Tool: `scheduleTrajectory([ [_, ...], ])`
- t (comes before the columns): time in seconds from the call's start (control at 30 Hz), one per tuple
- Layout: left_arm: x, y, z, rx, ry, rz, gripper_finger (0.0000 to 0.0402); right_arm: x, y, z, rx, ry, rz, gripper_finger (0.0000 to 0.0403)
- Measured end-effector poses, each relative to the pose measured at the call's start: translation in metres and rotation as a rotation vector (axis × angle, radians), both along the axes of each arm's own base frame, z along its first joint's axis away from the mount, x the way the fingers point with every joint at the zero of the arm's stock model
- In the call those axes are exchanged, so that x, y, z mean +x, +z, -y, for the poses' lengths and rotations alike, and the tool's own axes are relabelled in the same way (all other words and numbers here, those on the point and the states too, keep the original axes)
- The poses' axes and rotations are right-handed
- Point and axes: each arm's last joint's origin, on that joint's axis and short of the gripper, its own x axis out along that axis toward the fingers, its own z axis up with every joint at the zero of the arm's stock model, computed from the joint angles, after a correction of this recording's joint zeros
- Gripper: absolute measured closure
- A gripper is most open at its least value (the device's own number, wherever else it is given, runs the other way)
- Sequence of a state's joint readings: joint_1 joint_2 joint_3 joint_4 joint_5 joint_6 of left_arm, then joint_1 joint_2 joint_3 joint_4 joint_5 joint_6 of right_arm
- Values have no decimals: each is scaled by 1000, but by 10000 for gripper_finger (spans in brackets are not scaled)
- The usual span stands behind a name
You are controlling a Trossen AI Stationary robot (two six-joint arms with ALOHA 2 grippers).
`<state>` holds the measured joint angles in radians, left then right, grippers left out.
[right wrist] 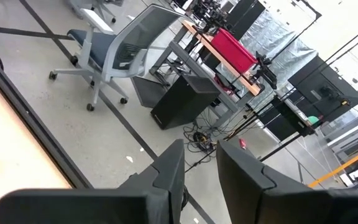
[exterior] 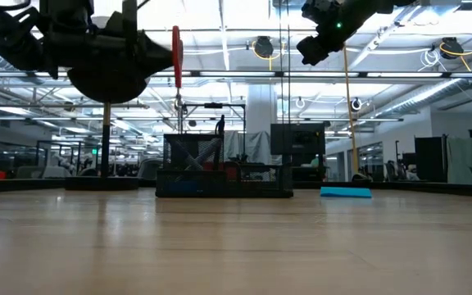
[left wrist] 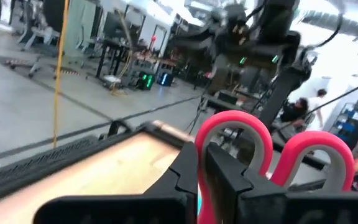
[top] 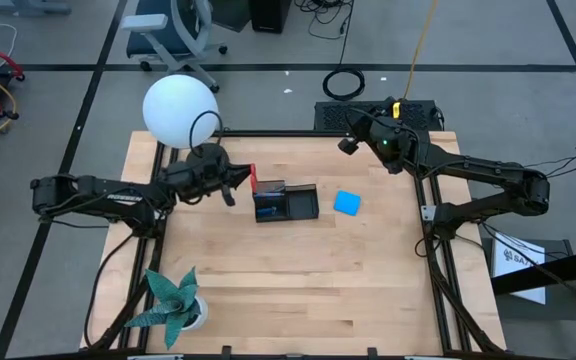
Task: Pick and place office supplies into organizer
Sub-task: Put the red scissors into the black desk organizer
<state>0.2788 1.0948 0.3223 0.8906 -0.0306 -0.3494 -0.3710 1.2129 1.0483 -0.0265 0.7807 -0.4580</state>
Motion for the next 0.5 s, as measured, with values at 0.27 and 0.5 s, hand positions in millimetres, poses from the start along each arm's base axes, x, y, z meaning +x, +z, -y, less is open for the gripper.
scheduleTrajectory([
  [0.27, -7, -14, -4, -34, 56, -40, 389, 0, 0, 0, 0, 0, 0, 318],
  [0.5, -5, -23, -6, -55, 59, -80, 367, 0, 0, 0, 0, 0, 0, 318],
])
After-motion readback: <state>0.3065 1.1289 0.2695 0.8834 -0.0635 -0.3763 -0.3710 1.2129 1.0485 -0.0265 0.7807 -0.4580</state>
